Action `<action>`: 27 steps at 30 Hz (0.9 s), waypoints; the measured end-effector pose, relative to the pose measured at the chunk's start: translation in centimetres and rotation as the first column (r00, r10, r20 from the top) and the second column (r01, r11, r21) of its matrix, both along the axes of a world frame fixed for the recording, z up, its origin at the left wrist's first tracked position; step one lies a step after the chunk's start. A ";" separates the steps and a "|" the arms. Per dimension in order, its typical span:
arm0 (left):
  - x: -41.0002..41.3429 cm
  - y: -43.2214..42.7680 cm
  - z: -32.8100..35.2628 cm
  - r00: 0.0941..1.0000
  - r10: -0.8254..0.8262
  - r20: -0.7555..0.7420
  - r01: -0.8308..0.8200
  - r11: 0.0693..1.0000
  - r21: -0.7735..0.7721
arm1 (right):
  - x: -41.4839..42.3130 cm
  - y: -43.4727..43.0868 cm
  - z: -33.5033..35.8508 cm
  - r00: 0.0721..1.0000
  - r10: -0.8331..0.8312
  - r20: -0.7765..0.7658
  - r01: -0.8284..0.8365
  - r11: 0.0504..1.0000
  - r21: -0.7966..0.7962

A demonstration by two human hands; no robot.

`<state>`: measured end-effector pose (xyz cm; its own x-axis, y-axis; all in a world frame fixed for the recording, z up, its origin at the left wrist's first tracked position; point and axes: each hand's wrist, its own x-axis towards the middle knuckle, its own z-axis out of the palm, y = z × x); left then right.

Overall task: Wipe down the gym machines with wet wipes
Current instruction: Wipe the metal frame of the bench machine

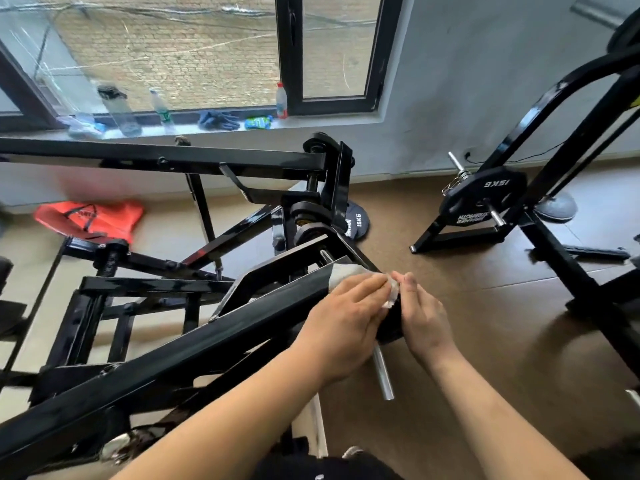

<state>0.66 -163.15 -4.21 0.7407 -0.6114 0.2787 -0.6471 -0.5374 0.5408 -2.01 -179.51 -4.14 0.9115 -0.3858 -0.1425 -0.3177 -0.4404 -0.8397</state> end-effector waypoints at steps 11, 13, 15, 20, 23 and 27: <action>-1.1 5.8 4.5 0.949 0.018 -0.315 -0.156 0.894 -0.420 | -0.5 2.0 4.6 0.993 0.054 0.102 -0.068 0.988 0.140; -0.7 3.9 6.2 0.948 -0.046 -0.316 -0.124 0.858 -0.498 | 0.1 1.7 6.2 0.983 0.119 0.142 -0.163 0.920 0.357; -0.2 2.1 7.3 0.948 -0.090 -0.306 -0.104 0.821 -0.562 | 0.8 0.9 7.5 0.970 0.186 0.159 -0.242 0.816 0.525; 2.6 -1.0 6.2 0.968 0.080 -0.237 -0.193 0.842 -0.505 | 2.7 -1.5 7.7 0.977 0.104 0.187 -0.188 0.838 0.512; 4.8 -1.4 5.3 0.938 0.201 -0.282 -0.299 0.880 -0.370 | 4.9 -3.9 7.5 0.978 -0.046 0.204 -0.051 0.892 0.448; 7.3 0.2 3.0 0.863 0.446 -0.238 -0.473 0.879 -0.068 | 9.2 -7.9 7.7 0.945 -0.127 0.303 0.079 0.983 0.166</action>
<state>7.96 -163.00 -1.25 0.9779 -0.1595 0.1352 -0.2078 -0.6684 0.7142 7.16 -187.36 3.55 0.8760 -0.4759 0.0781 -0.0673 -0.2810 -0.9573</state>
